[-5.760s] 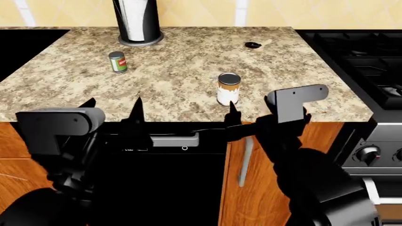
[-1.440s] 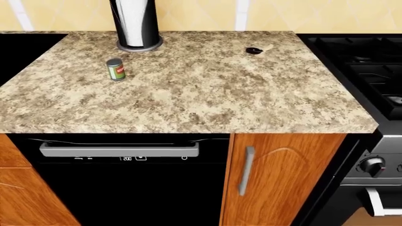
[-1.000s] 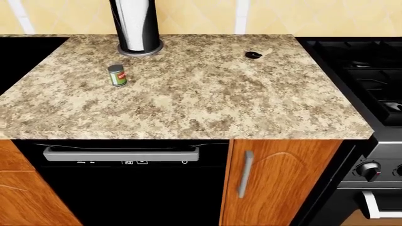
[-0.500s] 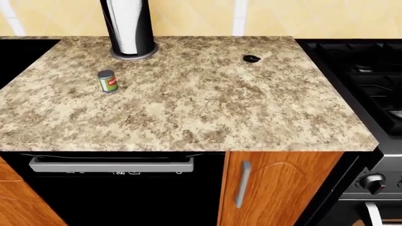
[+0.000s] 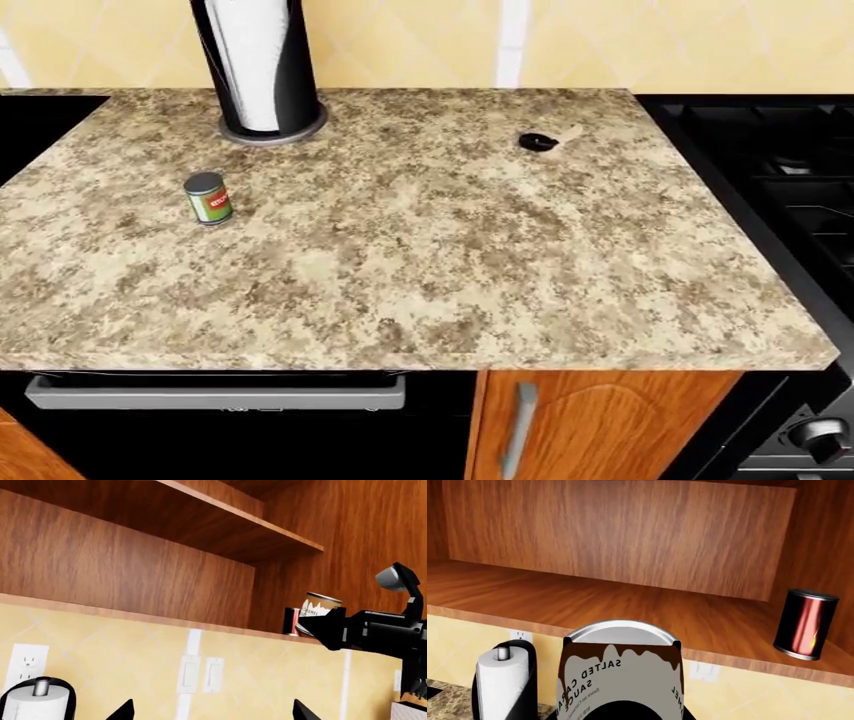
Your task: Pick the cans from the counter and place them in their designated side in the cabinet.
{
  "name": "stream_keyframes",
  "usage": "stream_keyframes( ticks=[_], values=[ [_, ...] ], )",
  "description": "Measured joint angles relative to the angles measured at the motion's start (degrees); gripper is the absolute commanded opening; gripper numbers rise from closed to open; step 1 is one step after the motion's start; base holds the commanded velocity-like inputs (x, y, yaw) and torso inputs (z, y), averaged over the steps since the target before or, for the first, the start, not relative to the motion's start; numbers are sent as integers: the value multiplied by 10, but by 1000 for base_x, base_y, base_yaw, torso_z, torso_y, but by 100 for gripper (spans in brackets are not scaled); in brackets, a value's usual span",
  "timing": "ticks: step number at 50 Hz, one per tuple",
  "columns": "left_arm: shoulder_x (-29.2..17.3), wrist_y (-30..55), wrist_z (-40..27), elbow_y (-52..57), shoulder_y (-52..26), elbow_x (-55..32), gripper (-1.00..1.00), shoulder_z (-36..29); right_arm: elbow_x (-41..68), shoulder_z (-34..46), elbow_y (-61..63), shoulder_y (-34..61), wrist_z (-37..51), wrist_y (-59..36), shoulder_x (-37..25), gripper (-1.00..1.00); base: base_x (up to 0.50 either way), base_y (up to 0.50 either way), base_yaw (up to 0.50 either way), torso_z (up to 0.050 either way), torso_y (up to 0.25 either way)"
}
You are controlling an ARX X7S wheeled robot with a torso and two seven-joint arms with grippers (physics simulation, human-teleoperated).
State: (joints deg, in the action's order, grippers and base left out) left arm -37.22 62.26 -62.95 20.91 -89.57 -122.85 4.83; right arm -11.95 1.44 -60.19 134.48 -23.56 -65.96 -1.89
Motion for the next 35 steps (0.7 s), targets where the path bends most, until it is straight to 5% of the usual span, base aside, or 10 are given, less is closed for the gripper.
stream_keyframes(
  ticks=[35],
  values=[
    [-13, -16, -2, 9, -6, -12, 100, -8, 0, 0, 0, -1, 0, 0, 0, -100, 148, -69, 0, 0, 1]
  ],
)
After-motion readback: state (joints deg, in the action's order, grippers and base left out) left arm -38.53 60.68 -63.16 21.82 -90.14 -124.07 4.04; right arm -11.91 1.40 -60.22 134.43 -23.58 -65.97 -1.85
